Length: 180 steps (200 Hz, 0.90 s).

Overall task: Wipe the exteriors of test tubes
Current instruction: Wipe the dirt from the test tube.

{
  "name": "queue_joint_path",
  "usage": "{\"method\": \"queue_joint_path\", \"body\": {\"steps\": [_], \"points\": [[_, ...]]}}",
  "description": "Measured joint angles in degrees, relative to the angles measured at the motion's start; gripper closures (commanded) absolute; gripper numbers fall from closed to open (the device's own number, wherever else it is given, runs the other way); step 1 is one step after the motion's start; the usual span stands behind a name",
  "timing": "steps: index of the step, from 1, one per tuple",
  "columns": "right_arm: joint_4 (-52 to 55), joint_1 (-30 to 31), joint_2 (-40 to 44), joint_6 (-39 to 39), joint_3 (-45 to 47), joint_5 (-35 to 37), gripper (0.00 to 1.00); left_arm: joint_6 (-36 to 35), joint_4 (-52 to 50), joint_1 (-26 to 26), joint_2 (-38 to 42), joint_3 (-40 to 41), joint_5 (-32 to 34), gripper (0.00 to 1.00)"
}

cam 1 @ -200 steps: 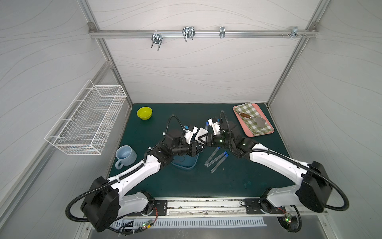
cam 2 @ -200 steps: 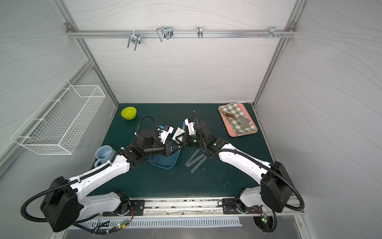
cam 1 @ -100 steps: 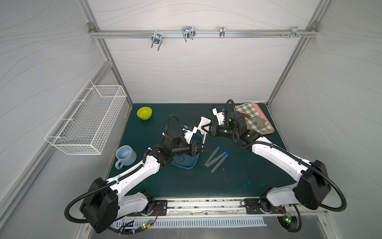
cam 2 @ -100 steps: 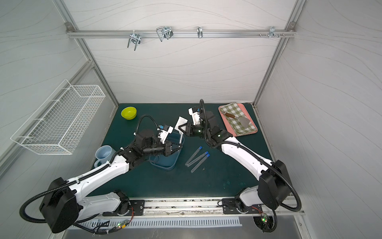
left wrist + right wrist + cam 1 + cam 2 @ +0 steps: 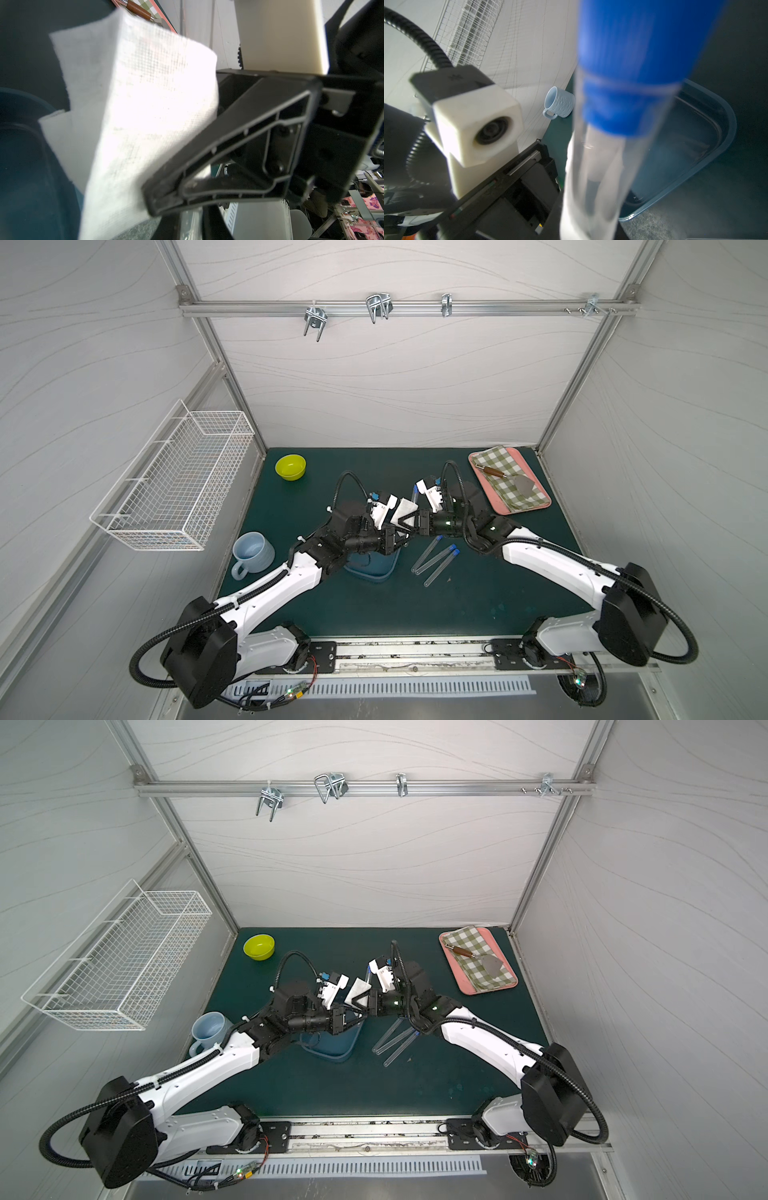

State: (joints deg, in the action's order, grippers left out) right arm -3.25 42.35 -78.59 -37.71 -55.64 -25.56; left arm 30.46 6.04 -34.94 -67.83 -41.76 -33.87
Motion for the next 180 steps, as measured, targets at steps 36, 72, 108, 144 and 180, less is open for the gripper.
{"method": "queue_joint_path", "body": {"steps": [36,72,108,144,180], "points": [[0.2,-5.1,-0.9,1.1,-5.2,-3.1,0.77,0.0,0.7,0.0,0.0,0.0,-0.1,0.86],[0.0,-6.1,-2.1,1.8,-6.6,-5.7,0.77,0.0,1.2,0.0,0.1,0.0,-0.2,0.86],[-0.2,-2.5,-2.0,1.8,-3.3,-6.4,0.77,0.0,1.2,0.0,0.2,0.0,-0.2,0.86],[-1.3,0.1,-0.8,0.6,0.6,-5.4,0.77,0.0,-0.1,0.0,0.4,0.0,-0.4,0.86],[-1.4,-1.2,-0.4,0.0,0.1,-5.6,0.77,0.0,0.4,0.0,0.6,0.0,-0.4,0.86]]}}
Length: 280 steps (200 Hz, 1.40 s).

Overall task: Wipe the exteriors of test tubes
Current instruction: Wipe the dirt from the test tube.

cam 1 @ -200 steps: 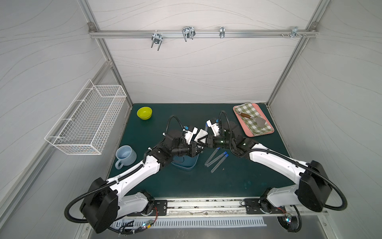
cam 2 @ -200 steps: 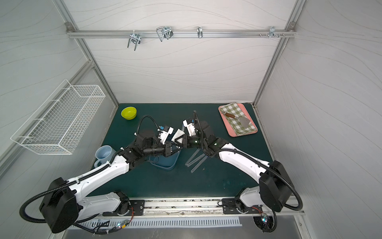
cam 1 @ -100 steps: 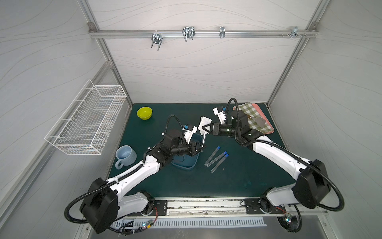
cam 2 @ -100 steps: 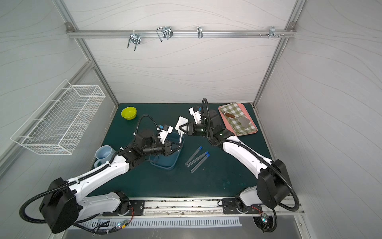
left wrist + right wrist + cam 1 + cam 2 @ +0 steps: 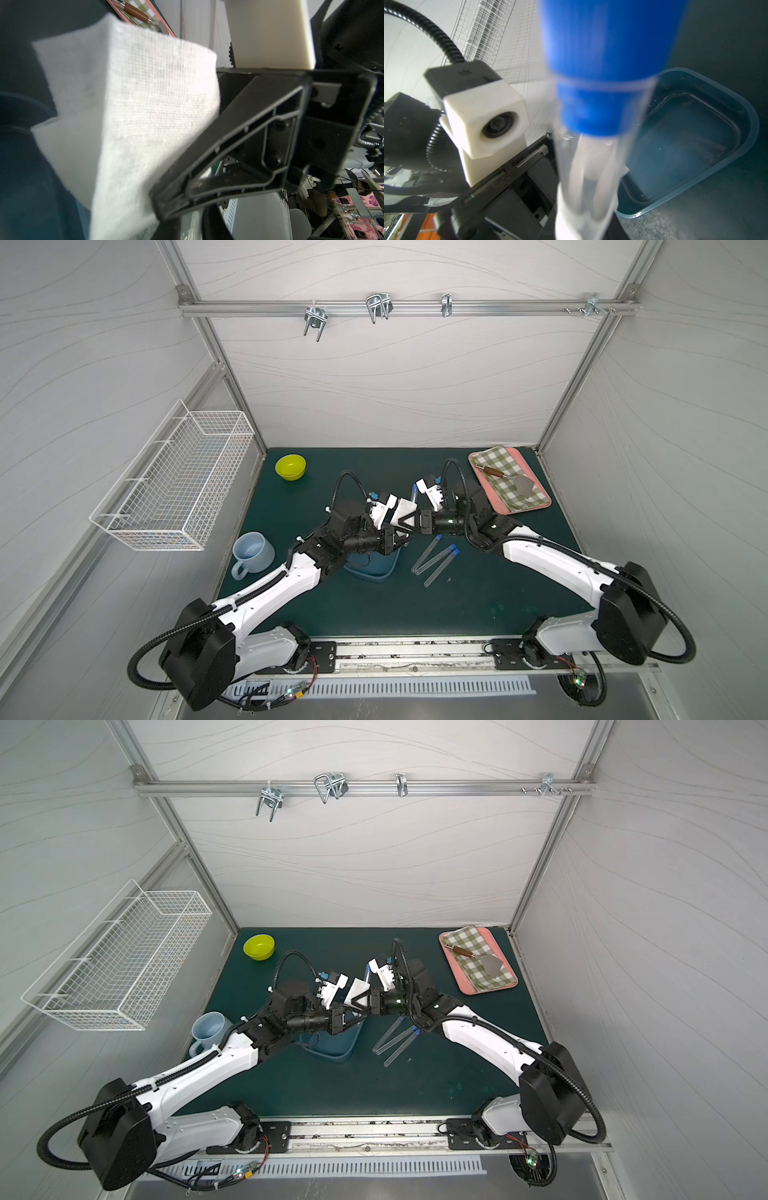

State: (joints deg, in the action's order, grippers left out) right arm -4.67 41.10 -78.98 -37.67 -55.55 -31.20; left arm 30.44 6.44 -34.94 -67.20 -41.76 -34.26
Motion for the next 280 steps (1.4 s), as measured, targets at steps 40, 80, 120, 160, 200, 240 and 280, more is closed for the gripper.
{"method": "queue_joint_path", "body": {"steps": [40,80,120,160,200,240,280], "points": [[0.1,-4.2,-2.6,0.8,-6.8,-1.2,0.77,0.0,0.5,0.0,0.0,0.0,0.0,0.86],[-0.2,-3.9,-4.1,1.2,-8.0,-2.3,0.77,0.0,0.7,0.0,0.3,0.0,0.0,0.86],[-0.1,1.0,-2.3,1.0,-2.4,-0.8,0.77,0.0,0.7,0.0,0.5,0.0,0.0,0.86],[-0.5,1.2,-0.8,0.0,-0.8,0.6,0.77,0.1,0.1,0.0,0.7,0.0,0.0,0.86],[-0.6,-3.2,-2.6,0.1,-6.3,-1.4,0.78,0.2,0.6,0.0,0.9,0.0,0.0,0.86],[-0.9,-4.5,-4.0,0.2,-9.1,-2.6,0.78,0.2,0.8,0.0,0.9,0.0,0.0,0.86],[-0.9,-0.8,-2.4,0.0,-3.9,-1.8,0.78,0.3,0.8,0.0,0.9,0.0,0.0,0.86]]}}
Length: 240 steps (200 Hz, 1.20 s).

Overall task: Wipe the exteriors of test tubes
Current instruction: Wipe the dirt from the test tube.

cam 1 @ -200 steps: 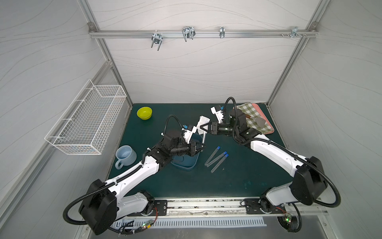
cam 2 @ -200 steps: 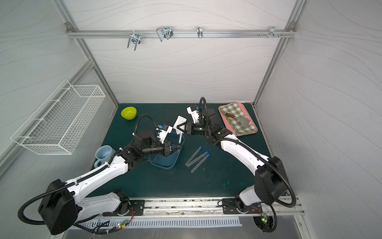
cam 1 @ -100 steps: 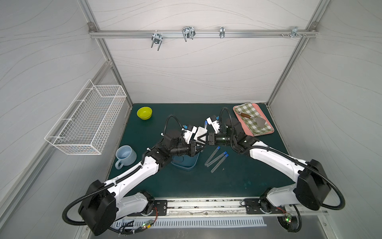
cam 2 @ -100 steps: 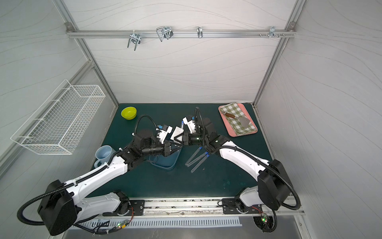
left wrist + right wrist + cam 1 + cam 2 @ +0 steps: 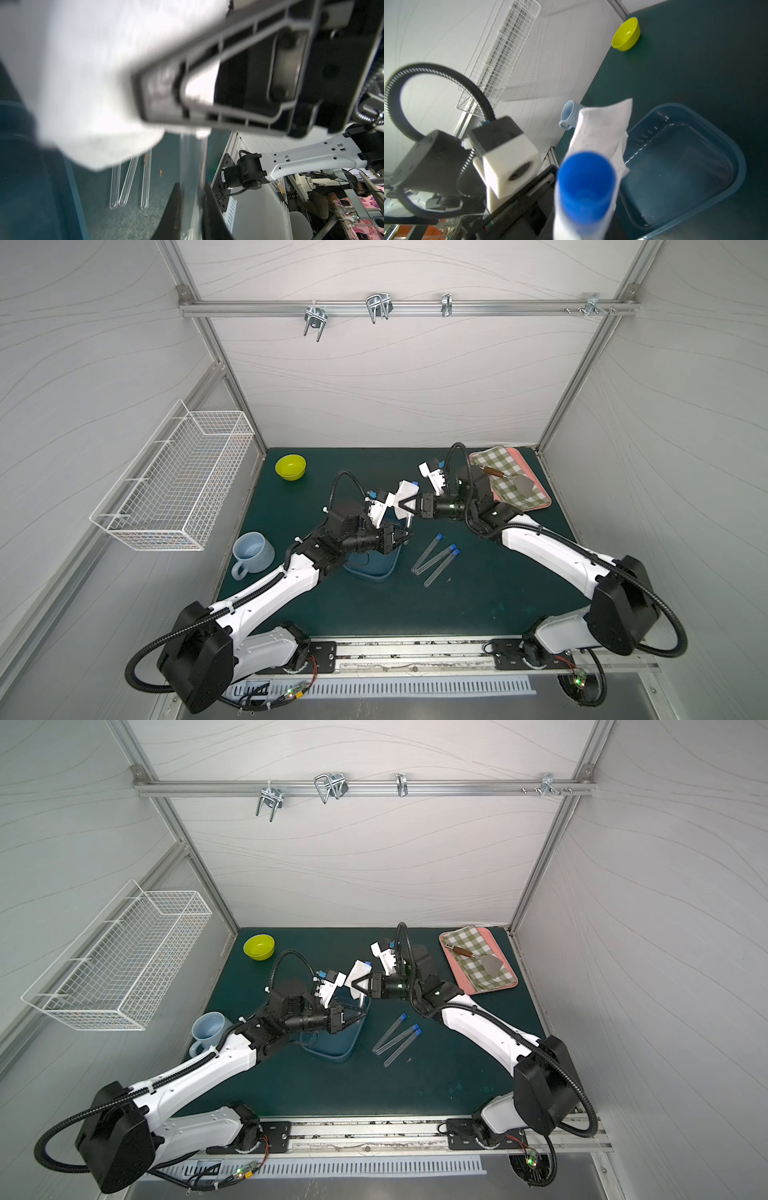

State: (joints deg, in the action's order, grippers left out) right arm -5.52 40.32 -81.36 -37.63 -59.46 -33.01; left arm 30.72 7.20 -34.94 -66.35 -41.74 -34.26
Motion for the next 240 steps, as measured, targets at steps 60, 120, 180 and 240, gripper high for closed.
{"method": "queue_joint_path", "body": {"steps": [60,120,180,240], "points": [[-0.5,2.1,3.1,-1.4,4.5,2.1,0.81,0.2,-0.2,0.0,0.0,0.0,0.0,0.83],[0.7,0.9,3.1,-0.4,2.6,2.5,0.87,1.2,0.5,0.0,1.6,0.0,1.1,0.62],[4.6,-1.5,3.1,2.6,1.1,0.5,0.86,0.4,-4.7,2.4,8.6,1.0,3.5,0.41],[10.4,-0.2,4.3,7.6,0.7,-4.6,0.86,-4.8,-14.6,7.5,8.9,-6.6,2.8,0.38]]}}
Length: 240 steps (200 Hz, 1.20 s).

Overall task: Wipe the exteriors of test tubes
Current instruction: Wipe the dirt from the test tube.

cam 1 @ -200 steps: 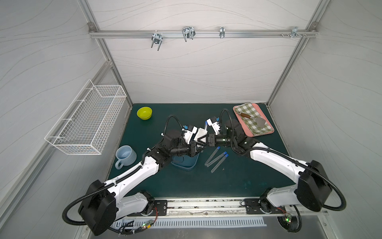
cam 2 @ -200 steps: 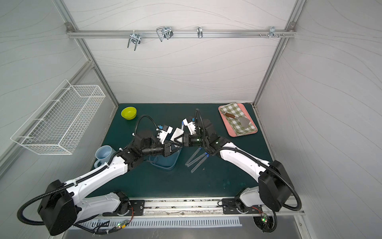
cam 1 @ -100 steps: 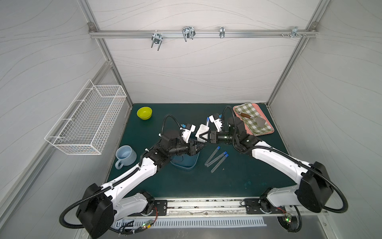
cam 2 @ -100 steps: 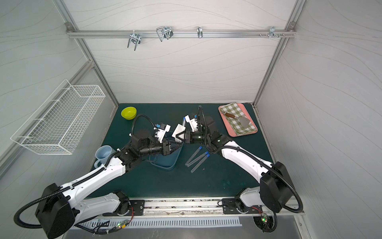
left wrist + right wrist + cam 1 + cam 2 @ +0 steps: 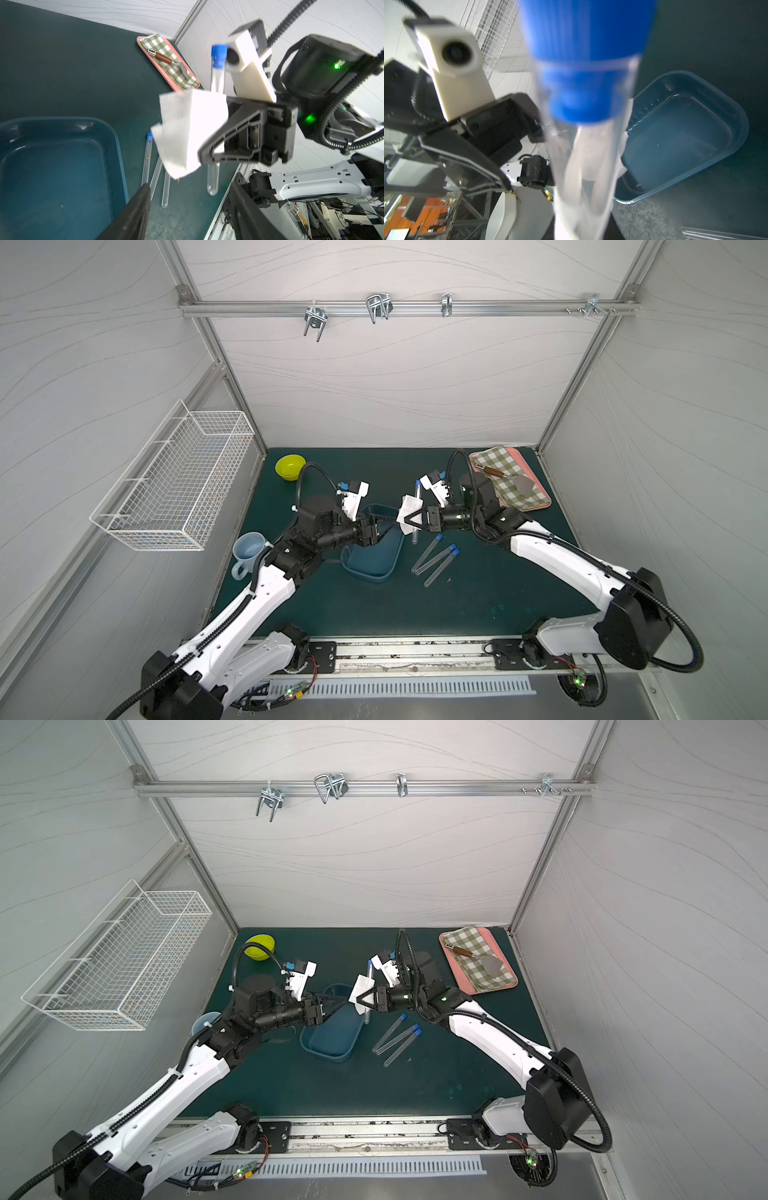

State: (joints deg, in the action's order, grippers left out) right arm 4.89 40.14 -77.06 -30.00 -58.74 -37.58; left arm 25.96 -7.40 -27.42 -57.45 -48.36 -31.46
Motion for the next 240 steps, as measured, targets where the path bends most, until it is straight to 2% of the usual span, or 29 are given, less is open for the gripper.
{"method": "queue_joint_path", "body": {"steps": [48,76,117,163,240], "points": [[2.0,4.5,1.0,1.6,1.1,-1.5,0.86,-3.1,-0.1,0.0,-6.8,-7.0,-3.1,0.38],[2.7,6.1,1.0,1.6,1.1,-1.7,0.85,-3.5,0.0,0.0,-8.3,-7.1,-4.7,0.39],[3.5,6.8,1.1,1.6,1.7,-1.7,0.85,-3.9,0.0,0.0,-9.5,-7.1,-6.5,0.48],[4.0,6.9,1.4,2.6,1.7,-1.2,0.84,-1.8,3.5,0.0,-9.8,-7.0,-8.5,0.57],[4.2,6.9,1.7,2.8,1.7,-0.5,0.84,0.3,7.0,-0.5,-10.5,-5.7,-10.3,0.64]]}}
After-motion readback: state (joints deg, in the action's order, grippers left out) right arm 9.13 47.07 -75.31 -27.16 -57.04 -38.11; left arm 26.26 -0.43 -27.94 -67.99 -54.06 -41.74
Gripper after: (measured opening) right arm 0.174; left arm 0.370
